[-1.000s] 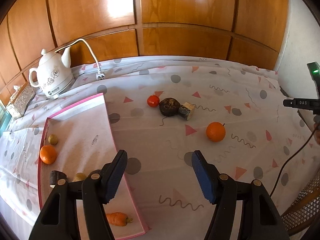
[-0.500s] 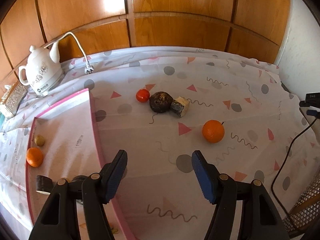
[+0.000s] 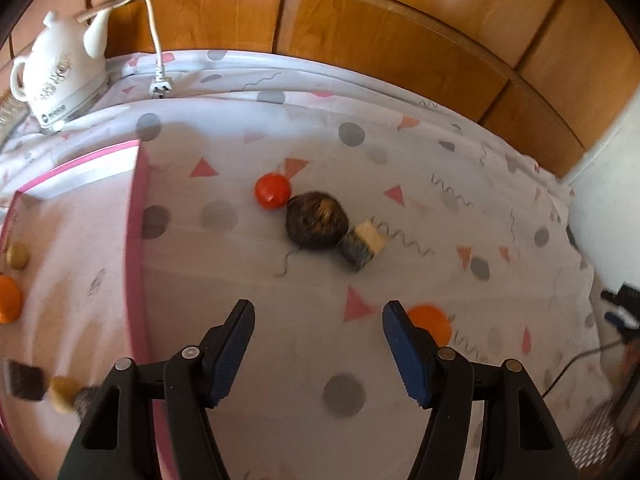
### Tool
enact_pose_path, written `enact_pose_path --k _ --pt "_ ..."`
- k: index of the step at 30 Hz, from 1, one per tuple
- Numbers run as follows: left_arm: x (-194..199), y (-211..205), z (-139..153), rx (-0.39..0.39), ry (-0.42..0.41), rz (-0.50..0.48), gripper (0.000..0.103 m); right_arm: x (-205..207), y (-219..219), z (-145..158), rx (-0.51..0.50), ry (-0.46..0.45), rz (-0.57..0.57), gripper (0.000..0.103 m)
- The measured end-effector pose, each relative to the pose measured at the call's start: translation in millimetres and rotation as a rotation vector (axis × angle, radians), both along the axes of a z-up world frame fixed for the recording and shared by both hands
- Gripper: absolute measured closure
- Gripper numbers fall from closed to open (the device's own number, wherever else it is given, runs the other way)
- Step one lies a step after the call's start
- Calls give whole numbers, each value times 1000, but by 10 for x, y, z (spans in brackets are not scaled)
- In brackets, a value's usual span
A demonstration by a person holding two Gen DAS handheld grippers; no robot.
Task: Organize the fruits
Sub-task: 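Withdraw the right tool while moving the left tool toward the remaining fruits, then grasp the small bark-covered wooden block with the left gripper, then carry the wooden block into the pink tray and open the left gripper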
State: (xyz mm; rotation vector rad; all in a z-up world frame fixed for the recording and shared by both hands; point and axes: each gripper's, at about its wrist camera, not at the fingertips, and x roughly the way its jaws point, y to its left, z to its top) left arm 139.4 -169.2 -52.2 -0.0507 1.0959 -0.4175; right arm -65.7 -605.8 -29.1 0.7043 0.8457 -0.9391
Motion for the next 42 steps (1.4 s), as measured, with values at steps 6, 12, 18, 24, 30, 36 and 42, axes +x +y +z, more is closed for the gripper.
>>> enact_pose_path --k 6,12,18,24,30,36,42 --pt "257 -269 -107 -50 79 19 37 32 -6 -26 25 -12 23 56" --pt "493 -441 -251 -49 133 84 39 64 20 -28 27 -12 45 56" --pt "468 -553 -326 6 86 12 64 135 55 -55 31 1 82 56" --pt "299 -335 -267 -8 72 -34 64 152 61 -64 32 4 96 56" --pt "-42 93 -10 -36 -4 -58 64 147 60 -72 38 2 93 56" --pt "-135 689 295 -30 -108 9 64 130 80 -55 37 -10 98 56" --pt "35 1366 355 14 -148 184 64 112 85 -31 29 -21 93 57"
